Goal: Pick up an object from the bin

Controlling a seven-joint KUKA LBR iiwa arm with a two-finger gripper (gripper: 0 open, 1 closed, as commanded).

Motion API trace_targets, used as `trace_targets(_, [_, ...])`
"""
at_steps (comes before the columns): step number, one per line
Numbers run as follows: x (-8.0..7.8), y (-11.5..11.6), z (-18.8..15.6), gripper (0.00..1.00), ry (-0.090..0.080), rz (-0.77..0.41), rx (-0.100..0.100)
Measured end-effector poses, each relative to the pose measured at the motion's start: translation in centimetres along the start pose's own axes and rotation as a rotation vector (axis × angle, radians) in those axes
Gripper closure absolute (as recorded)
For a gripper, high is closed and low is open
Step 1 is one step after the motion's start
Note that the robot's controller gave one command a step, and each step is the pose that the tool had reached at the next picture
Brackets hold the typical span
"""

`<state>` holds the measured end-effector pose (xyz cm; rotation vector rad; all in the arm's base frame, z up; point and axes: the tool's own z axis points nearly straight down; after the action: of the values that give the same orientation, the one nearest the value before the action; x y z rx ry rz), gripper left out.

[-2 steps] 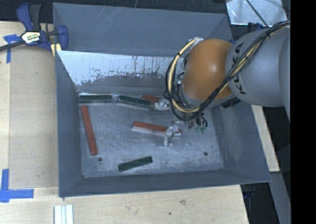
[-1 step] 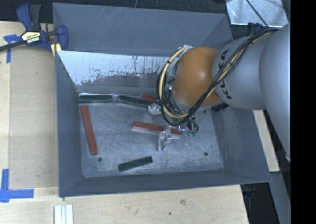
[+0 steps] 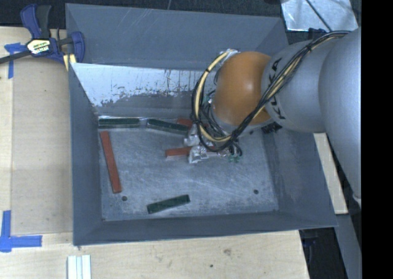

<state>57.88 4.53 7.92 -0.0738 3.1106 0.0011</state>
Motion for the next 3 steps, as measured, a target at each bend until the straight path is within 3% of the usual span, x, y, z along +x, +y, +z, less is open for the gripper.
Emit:
trace_targets(1, [0.0, 0.0, 0.0, 1.0, 0.0, 0.0, 0.0])
trace_targets(3, [0.4, 0.0, -1.7, 1.0, 0.026, -0.001, 0.0])
